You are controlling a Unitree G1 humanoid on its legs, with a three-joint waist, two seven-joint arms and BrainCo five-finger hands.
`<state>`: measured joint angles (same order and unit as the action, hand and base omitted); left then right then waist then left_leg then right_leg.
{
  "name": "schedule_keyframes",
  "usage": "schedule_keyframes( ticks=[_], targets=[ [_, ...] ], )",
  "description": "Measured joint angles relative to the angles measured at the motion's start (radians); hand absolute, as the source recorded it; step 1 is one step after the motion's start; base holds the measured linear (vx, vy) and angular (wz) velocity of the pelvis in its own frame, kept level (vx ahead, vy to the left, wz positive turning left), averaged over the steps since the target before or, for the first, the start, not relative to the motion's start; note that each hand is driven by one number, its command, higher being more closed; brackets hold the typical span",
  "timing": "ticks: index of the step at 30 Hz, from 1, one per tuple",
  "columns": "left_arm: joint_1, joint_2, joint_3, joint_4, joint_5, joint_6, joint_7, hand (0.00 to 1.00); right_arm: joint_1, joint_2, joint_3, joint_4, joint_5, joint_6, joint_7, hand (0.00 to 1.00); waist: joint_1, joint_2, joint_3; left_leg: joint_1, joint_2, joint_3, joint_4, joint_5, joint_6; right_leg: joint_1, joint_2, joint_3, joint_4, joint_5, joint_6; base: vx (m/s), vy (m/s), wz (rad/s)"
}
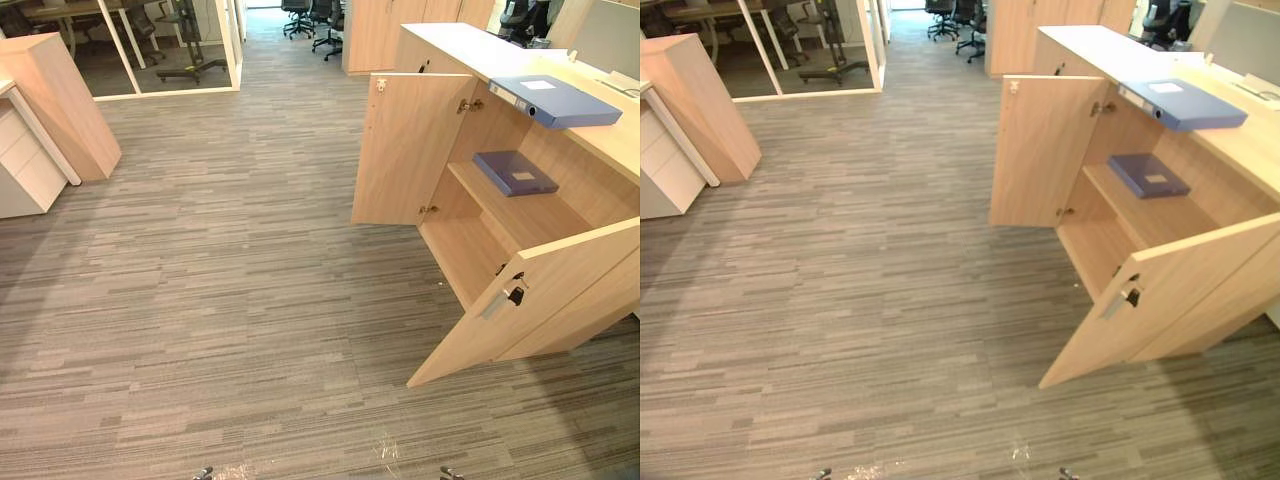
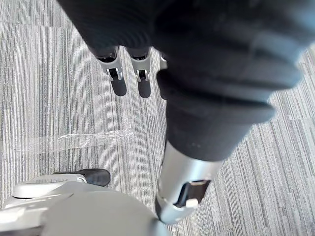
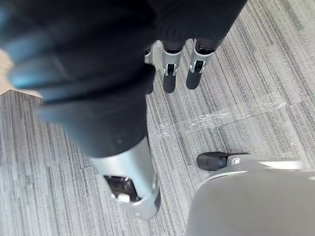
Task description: Walk over to the cabinet, pick up the folder, carry it to the office cabinet, place the folder inside the office cabinet, then close the office cabinet door
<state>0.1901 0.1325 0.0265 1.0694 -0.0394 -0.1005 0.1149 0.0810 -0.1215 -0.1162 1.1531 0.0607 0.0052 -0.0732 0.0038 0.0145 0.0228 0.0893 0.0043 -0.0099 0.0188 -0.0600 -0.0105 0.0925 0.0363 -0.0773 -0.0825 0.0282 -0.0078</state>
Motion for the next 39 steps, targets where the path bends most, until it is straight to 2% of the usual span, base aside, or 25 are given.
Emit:
schedule_keyframes(
  ticks=[4,9,22,35,39],
  targets=[
    [-0.005,0.001,0.0,0.0,-0.032,-0.006,-0.015,0.0,-0.025,0.011,-0.004,0.0,0.001,-0.004,0.005,0.0,0.003,-0.002,0.002,0.001,0.0,0.002,-0.005,0.001,0.001,-0.001,-0.002,0.0,0.0,0.001,0.027,0.0,0.0,0.0],
    [-0.01,0.001,-0.002,-0.001,-0.033,-0.007,-0.016,0.0,-0.046,0.06,-0.001,0.0,-0.001,-0.005,0.005,0.0,0.007,-0.008,0.007,0.007,-0.002,0.003,-0.017,0.011,0.0,-0.002,-0.003,-0.001,0.0,0.001,0.028,0.0,0.0,0.0],
    [-0.015,0.006,0.0,-0.001,-0.013,-0.015,-0.017,0.0,-0.052,0.062,0.023,0.0,0.0,-0.006,0.012,0.0,0.009,-0.021,0.021,0.017,-0.005,-0.003,-0.048,0.029,0.006,-0.004,-0.006,-0.01,-0.006,0.006,0.021,0.0,0.003,0.01],
    [-0.022,0.017,-0.006,-0.003,0.034,-0.029,0.015,0.0,-0.059,0.075,0.022,-0.001,0.01,-0.007,-0.004,0.0,0.006,-0.041,0.034,0.015,-0.035,-0.031,-0.05,0.04,0.023,0.002,-0.036,-0.046,-0.006,0.006,0.021,0.0,0.026,0.06],
    [-0.021,0.03,-0.04,-0.017,0.085,-0.032,0.015,0.0,-0.059,0.078,0.022,-0.001,0.02,-0.007,-0.009,0.0,0.005,-0.047,0.038,0.015,-0.037,-0.034,-0.053,0.043,0.026,0.002,-0.038,-0.049,-0.006,0.006,0.021,-0.01,0.007,0.03]
  ],
)
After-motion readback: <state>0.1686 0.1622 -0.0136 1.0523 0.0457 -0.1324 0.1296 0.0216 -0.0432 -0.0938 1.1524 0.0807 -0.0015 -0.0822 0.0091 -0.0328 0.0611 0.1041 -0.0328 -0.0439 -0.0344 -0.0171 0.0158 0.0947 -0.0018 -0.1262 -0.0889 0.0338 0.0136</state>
